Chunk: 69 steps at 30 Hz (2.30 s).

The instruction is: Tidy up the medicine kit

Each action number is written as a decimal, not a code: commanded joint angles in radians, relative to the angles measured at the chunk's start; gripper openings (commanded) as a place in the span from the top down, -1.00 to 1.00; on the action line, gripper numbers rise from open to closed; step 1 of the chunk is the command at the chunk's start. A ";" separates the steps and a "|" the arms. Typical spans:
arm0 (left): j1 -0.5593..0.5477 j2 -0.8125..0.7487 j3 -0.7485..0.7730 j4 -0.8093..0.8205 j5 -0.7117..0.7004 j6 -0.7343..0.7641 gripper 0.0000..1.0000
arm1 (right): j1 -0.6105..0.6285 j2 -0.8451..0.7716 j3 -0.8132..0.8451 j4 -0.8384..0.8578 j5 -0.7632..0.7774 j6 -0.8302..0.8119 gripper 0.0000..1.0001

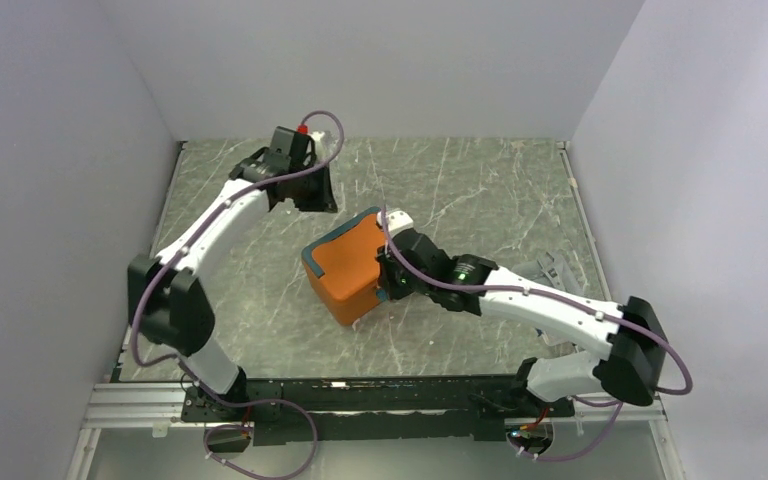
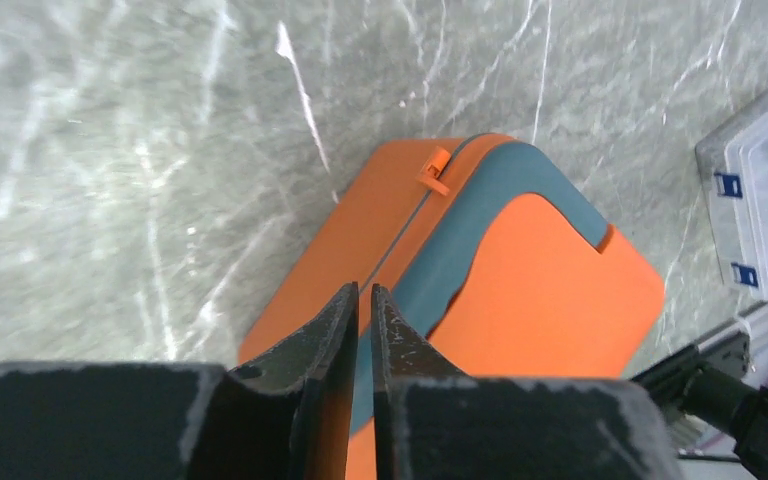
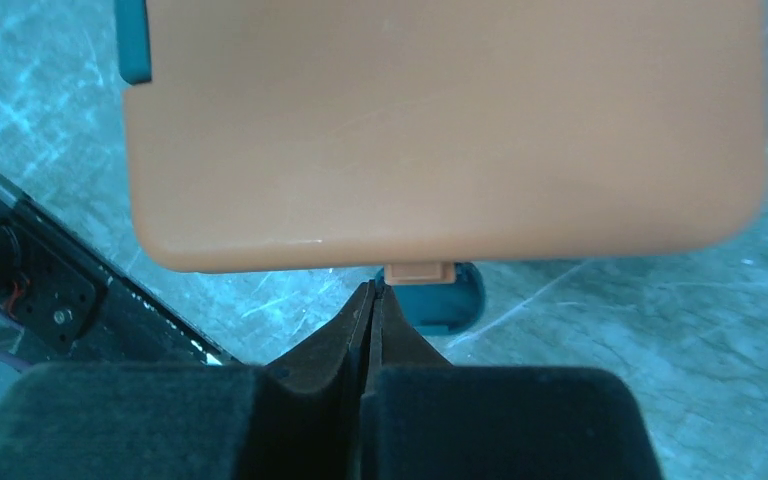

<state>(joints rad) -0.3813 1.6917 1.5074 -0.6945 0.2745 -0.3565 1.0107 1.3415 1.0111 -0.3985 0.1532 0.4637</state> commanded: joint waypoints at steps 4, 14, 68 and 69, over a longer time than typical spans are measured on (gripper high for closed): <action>0.001 -0.321 -0.086 0.024 -0.271 0.001 0.56 | -0.035 -0.103 0.084 -0.086 0.182 -0.026 0.96; 0.001 -0.542 -0.330 0.066 -0.200 -0.008 -0.01 | -0.137 -0.135 0.105 -0.128 0.227 -0.069 0.73; 0.004 -0.547 -0.724 0.397 0.197 -0.154 -0.30 | -0.211 -0.524 -0.668 0.489 -0.094 0.783 -0.08; 0.004 -0.564 -0.732 0.390 0.193 -0.155 -0.30 | -0.210 -0.530 -0.666 0.473 -0.090 0.779 -0.08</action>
<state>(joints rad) -0.3698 1.1843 0.8196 -0.2890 0.4129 -0.4713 0.7956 0.8360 0.3477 0.0612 0.0639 1.2339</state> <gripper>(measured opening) 0.653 0.539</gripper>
